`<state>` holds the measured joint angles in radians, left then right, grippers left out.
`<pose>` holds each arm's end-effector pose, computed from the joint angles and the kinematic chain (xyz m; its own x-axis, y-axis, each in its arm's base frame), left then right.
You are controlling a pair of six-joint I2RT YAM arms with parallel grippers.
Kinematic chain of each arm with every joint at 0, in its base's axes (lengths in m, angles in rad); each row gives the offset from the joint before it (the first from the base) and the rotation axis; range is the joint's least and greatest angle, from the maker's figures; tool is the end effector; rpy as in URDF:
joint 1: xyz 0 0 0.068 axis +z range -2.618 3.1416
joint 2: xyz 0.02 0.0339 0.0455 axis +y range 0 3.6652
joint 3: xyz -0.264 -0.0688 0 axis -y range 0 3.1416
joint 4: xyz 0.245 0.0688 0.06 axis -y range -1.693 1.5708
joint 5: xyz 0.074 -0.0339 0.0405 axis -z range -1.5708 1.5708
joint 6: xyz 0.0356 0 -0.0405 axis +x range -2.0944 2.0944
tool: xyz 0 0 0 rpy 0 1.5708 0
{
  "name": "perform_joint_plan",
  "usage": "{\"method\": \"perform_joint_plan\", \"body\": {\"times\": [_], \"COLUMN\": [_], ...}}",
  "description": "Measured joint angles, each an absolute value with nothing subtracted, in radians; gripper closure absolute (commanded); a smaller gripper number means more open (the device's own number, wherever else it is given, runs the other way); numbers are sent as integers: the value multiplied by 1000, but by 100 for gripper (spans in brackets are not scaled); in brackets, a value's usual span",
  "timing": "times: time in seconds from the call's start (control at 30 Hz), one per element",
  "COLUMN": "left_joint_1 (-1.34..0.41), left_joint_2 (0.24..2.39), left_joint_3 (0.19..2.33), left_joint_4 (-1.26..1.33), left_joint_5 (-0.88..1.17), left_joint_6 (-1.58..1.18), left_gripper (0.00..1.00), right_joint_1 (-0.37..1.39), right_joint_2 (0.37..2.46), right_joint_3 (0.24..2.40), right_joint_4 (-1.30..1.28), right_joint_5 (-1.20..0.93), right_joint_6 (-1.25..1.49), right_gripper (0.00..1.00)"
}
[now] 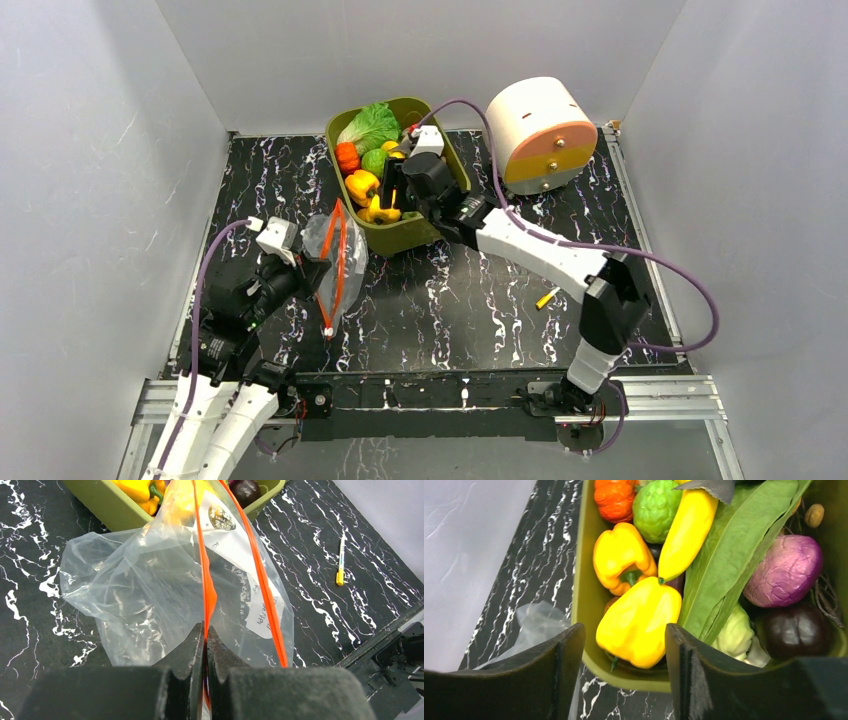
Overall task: Place the food in the zip-top bag and seal the zipper
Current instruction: Pick up the fake fruit from the bin.
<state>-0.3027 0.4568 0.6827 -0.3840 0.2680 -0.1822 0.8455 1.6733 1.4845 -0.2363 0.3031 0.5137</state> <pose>0.1073 -0.0434 0.3262 -0.2451 -0.1065 -0.9636 0.5009 0.8371 -0.2199 0.2715 0.2902 0.3445 -0.5006 0.1423 -0.8539 -0.3305 0.8803 0.3405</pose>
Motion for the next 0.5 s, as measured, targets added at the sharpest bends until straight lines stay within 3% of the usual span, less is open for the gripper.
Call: {"method": "perform_joint_plan", "body": {"times": [0.5], "left_joint_1": [-297], "left_joint_2": [469], "left_joint_3": [683], "left_joint_4": [-406], "left_joint_5": [266], "left_joint_6": [-167], "left_gripper": [100], "right_joint_1": [822], "right_joint_2": [1926], "right_joint_3": [1614], "right_joint_4": [-162], "right_joint_5": [509], "right_joint_6": [532], "right_gripper": [49]}}
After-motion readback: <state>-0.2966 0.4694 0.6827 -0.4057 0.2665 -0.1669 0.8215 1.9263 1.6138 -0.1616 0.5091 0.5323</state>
